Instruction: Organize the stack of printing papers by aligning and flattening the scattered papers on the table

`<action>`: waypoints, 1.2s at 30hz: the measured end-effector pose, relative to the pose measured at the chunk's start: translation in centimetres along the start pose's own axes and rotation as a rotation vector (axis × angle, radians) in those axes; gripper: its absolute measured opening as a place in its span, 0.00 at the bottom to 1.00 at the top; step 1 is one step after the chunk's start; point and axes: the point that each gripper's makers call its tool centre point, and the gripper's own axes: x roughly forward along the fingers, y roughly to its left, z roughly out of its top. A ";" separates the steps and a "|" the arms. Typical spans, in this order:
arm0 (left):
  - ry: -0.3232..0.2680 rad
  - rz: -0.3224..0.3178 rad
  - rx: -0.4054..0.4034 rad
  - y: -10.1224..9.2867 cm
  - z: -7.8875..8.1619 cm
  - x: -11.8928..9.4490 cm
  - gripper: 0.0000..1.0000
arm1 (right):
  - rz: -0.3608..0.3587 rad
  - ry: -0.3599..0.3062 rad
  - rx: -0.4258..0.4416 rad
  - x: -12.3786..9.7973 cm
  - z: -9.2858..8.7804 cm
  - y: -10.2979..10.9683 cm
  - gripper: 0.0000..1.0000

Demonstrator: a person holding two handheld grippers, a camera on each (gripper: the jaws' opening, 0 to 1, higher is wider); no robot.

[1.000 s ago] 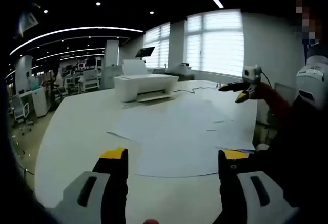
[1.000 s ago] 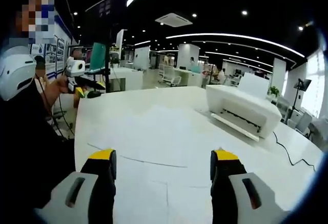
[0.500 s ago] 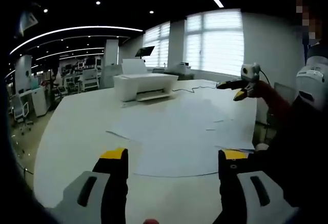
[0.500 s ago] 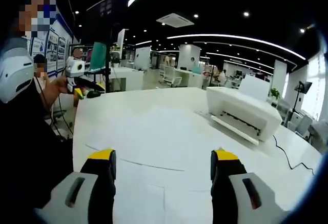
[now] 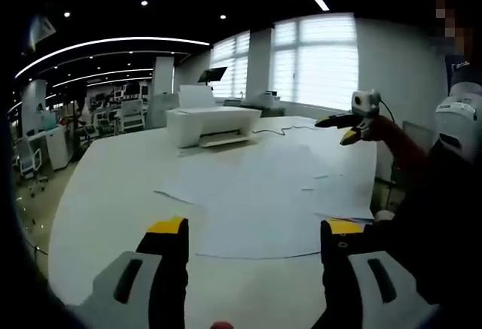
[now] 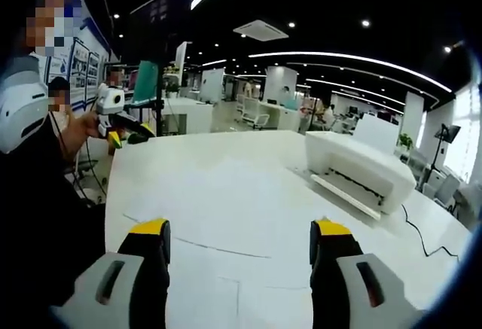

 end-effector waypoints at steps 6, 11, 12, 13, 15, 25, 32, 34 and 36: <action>0.001 0.000 -0.003 0.1 -0.1 -0.1 0.75 | 0.001 0.003 -0.004 0.4 0.3 -0.2 0.71; 0.002 0.002 -0.004 0.1 -0.2 -0.1 0.75 | 0.009 0.003 -0.007 0.8 0.4 -0.1 0.71; 0.002 0.001 -0.004 0.1 -0.2 -0.1 0.75 | 0.010 0.004 -0.008 0.9 0.5 -0.1 0.71; 0.002 0.001 -0.004 0.1 -0.2 -0.1 0.75 | 0.011 0.005 -0.008 1.0 0.5 -0.2 0.71; 0.003 -0.001 -0.003 0.1 -0.2 -0.1 0.75 | 0.014 0.004 -0.010 1.1 0.6 -0.1 0.72; 0.002 -0.005 -0.001 0.1 -0.1 0.0 0.74 | 0.022 0.003 -0.018 1.5 1.1 -0.2 0.72; 0.004 -0.006 -0.004 0.1 -0.2 0.0 0.74 | 0.029 0.003 -0.021 2.2 1.4 -0.4 0.72; 0.004 -0.008 -0.005 0.1 -0.2 0.1 0.74 | 0.033 0.003 -0.019 2.5 1.3 -0.5 0.72; 0.005 -0.007 -0.006 0.1 -0.3 0.1 0.74 | 0.039 0.003 -0.017 2.9 1.3 -0.5 0.72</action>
